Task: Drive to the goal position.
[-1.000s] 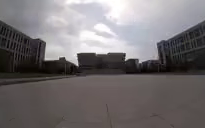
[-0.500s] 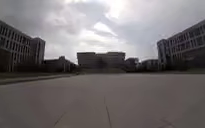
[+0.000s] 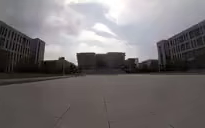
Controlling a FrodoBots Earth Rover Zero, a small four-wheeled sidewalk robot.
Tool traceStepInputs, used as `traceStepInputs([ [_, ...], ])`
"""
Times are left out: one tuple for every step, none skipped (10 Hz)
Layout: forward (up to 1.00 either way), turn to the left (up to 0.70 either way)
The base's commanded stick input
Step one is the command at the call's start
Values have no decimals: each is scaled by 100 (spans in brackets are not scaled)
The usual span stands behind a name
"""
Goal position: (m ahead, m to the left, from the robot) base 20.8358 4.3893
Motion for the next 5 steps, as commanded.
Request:
traceStepInputs([
  [70,0],
  [70,0],
  [70,0],
  [70,0],
  [70,0],
])
